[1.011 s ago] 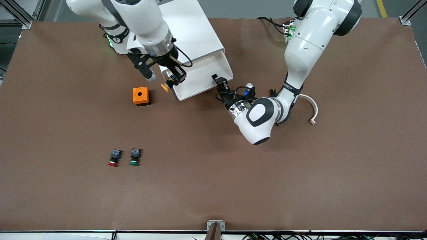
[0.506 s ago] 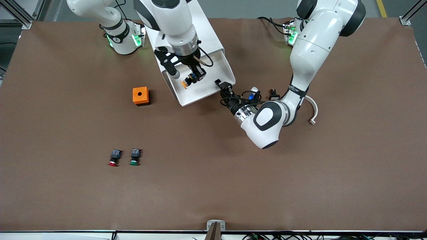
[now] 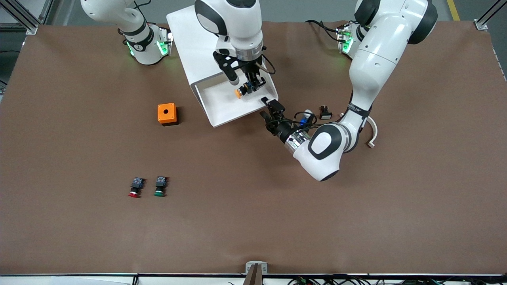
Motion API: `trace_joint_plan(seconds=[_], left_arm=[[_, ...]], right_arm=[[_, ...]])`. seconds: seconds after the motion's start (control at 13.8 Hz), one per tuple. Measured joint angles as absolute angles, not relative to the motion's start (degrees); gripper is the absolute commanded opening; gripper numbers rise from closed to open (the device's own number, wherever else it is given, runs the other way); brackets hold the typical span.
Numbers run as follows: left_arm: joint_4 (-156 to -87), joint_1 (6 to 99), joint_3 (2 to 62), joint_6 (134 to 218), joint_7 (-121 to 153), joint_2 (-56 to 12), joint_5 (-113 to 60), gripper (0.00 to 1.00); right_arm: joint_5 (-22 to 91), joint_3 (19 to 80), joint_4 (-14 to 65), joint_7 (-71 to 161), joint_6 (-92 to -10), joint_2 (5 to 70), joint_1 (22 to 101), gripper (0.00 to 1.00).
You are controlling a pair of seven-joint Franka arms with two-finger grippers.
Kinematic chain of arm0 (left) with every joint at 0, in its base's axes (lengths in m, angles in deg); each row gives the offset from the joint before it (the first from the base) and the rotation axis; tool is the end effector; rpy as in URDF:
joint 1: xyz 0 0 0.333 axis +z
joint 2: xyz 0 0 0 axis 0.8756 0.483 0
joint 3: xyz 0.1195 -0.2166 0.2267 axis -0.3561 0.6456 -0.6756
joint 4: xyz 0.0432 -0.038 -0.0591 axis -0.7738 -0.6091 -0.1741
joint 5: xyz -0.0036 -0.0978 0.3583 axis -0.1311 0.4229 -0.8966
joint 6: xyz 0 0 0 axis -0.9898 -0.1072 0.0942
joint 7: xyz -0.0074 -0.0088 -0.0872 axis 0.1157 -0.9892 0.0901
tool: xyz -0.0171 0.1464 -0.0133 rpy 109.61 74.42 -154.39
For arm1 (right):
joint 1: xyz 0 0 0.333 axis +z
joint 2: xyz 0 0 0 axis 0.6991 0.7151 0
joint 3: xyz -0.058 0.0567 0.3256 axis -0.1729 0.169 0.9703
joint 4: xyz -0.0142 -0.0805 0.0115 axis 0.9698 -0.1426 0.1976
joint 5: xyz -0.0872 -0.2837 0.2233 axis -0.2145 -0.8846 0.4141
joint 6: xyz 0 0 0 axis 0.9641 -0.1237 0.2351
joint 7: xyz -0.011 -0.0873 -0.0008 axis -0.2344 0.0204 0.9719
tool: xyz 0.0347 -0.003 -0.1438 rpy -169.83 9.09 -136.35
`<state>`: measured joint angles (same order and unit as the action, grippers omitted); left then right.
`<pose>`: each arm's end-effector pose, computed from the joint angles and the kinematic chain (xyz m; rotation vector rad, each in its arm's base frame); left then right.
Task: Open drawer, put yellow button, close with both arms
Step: 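Carry the yellow button into the open drawer with the right gripper, then release the button and withdraw the right gripper from the drawer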
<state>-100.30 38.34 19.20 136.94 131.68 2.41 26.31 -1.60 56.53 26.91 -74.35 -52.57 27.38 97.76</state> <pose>0.5086 -0.4200 0.2460 -1.2034 -1.7559 1.6898 0.3542 0.5082 0.4293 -2.6747 1.5308 0.0222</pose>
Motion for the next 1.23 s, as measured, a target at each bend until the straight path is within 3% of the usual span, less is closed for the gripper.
trace_joint_plan(seconds=[0.22, 0.43, 0.58, 1.01, 1.23], left_arm=[[-99.0, 40.0, 19.2, 136.9, 123.6, 1.9, 26.1, 0.97], [-97.1, 42.1, 19.1, 137.0, 111.6, 1.1, 24.4, 0.98], [-95.3, 43.0, 18.9, 137.0, 102.5, 0.8, 22.5, 0.98], [-90.2, 42.1, 15.5, 139.5, 77.9, -0.4, 13.2, 0.99], [-89.3, 41.8, 15.5, 144.6, 68.2, -4.4, 4.3, 0.99]], right_arm=[[-1.6, 56.5, 26.9, -75.7, -52.6, 28.1, 98.2, 0.03], [-1.6, 56.2, 26.9, -75.8, -52.6, 28.8, 98.2, 0.34], [-1.6, 56.0, 26.9, -75.8, -52.6, 29.3, 98.2, 1.00], [-1.3, 55.8, 24.3, -73.3, -51.4, 29.8, 97.7, 1.00], [0.3, 55.4, 18.2, -63.4, -42.4, 29.7, 94.6, 1.00]])
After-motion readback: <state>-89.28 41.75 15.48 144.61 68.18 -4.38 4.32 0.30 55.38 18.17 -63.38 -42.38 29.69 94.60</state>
